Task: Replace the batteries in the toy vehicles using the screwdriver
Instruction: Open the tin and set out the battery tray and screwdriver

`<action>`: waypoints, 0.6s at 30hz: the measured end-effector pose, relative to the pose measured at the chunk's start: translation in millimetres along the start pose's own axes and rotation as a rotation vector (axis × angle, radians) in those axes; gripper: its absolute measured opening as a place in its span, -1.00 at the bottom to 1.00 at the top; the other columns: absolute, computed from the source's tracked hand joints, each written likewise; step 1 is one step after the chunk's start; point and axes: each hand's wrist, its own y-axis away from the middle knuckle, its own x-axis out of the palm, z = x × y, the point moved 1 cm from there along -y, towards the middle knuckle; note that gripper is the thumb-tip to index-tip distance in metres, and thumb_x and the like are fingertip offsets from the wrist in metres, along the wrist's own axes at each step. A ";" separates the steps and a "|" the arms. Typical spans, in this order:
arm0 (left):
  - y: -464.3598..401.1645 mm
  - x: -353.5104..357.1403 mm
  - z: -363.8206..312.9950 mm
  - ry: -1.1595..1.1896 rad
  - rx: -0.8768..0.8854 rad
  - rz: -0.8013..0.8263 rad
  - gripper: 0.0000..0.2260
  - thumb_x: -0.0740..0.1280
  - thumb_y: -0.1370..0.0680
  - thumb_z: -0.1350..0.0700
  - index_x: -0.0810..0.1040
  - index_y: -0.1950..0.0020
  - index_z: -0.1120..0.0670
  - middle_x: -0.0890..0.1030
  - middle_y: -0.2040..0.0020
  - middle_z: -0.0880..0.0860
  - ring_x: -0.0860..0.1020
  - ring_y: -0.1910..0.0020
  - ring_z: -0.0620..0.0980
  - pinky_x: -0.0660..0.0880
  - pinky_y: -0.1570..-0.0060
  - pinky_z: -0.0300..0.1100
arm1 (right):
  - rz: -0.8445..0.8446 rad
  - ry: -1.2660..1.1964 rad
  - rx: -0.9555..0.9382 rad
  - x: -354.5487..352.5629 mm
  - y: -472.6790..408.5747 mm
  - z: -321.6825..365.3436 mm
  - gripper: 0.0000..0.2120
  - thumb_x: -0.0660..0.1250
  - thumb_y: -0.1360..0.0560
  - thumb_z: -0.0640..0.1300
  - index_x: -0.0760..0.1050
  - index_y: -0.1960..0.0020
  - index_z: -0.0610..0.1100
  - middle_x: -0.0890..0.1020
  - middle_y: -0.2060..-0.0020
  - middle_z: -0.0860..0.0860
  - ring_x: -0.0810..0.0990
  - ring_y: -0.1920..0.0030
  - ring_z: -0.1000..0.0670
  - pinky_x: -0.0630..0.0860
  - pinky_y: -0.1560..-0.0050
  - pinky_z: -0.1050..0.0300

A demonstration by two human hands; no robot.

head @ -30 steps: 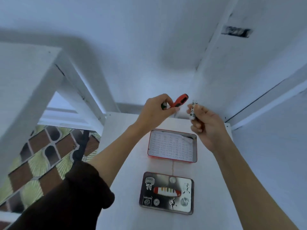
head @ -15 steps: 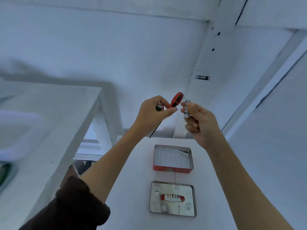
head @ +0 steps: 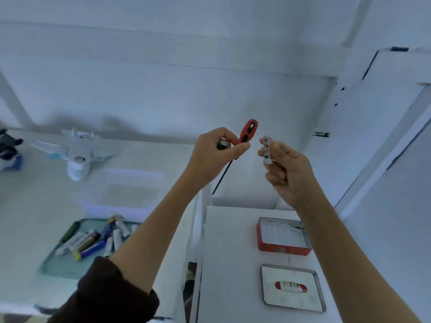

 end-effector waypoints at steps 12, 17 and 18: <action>43.9 -247.3 46.3 -0.065 -0.040 0.004 -0.85 0.43 -0.48 0.17 0.52 0.26 0.10 0.48 0.54 -0.11 0.29 0.59 -0.21 0.24 0.51 -0.42 | 0.080 0.573 0.166 205.9 7.2 -127.0 -0.90 0.40 -0.43 -0.22 0.60 0.15 -0.27 0.66 0.30 -0.16 0.24 0.58 0.10 0.15 0.56 0.29; 59.4 -279.4 71.8 -0.062 -0.088 0.044 -0.86 0.44 -0.48 0.13 0.53 0.24 0.10 0.51 0.52 -0.10 0.29 0.59 -0.21 0.24 0.50 -0.38 | 0.212 1.202 0.254 229.2 27.0 -181.3 -0.90 0.47 -0.36 -0.11 0.63 0.24 -0.14 0.65 0.33 -0.01 0.52 0.38 0.14 0.49 0.29 0.25; 61.7 -282.0 76.0 -0.079 -0.096 0.057 -0.86 0.44 -0.47 0.12 0.54 0.23 0.10 0.52 0.50 -0.09 0.31 0.59 -0.22 0.25 0.50 -0.40 | 0.206 1.232 0.258 231.5 30.4 -187.4 -0.90 0.48 -0.36 -0.10 0.63 0.23 -0.12 0.65 0.33 0.00 0.52 0.36 0.14 0.49 0.26 0.25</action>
